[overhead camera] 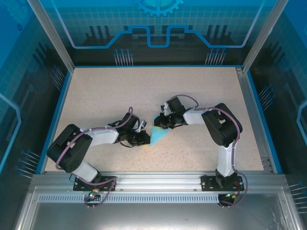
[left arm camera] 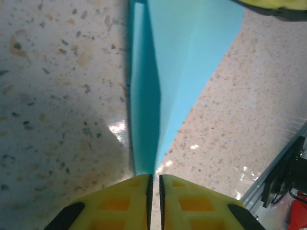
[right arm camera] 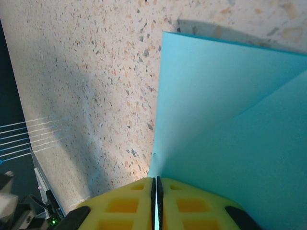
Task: Fold a paper plane with a square sheet of paper (pick it up from the middle)
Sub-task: Fourth fold the wing at the center of the table.
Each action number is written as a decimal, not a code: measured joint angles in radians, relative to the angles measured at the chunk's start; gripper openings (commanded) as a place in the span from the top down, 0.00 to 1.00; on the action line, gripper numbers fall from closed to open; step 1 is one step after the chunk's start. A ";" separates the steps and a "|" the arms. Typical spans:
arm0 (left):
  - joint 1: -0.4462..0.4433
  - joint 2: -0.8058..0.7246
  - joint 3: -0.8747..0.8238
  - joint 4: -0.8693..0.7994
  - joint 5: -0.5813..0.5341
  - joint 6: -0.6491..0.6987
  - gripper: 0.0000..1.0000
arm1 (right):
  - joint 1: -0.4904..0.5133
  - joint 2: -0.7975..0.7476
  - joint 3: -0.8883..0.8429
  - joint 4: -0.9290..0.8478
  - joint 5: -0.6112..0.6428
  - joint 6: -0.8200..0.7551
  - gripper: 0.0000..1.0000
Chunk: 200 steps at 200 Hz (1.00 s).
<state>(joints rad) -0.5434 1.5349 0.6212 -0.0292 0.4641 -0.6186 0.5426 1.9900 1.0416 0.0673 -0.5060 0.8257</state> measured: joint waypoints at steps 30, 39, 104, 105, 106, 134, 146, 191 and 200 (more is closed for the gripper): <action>0.000 -0.048 0.001 0.000 0.000 0.000 0.82 | 0.000 0.000 0.000 0.000 0.000 0.000 0.87; 0.000 -0.049 0.002 0.004 0.003 -0.002 0.82 | 0.000 0.000 0.000 0.000 0.000 0.000 0.87; -0.039 0.055 0.069 0.067 0.072 -0.011 0.81 | 0.000 0.000 0.000 0.000 0.000 0.000 0.87; -0.039 0.056 0.069 0.067 0.072 -0.011 0.81 | 0.000 0.000 0.000 0.000 0.000 0.000 0.87; -0.040 0.058 0.070 0.067 0.072 -0.011 0.81 | 0.000 0.000 0.000 0.000 0.000 0.000 0.87; -0.045 0.084 0.072 0.060 0.056 -0.010 0.82 | 0.000 0.000 0.000 0.000 0.000 0.000 0.87; -0.045 0.088 0.072 0.056 0.039 -0.008 0.83 | 0.000 0.000 0.000 0.000 0.000 0.000 0.87; -0.045 0.114 0.055 0.053 0.002 -0.008 0.83 | 0.000 0.000 0.000 0.000 0.000 0.000 0.87; -0.045 0.119 0.048 0.054 0.000 -0.008 0.84 | 0.000 0.000 0.000 0.000 0.000 0.000 0.87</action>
<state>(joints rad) -0.5884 1.6535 0.6689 0.0246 0.4641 -0.6266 0.5426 1.9900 1.0420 0.0669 -0.5060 0.8253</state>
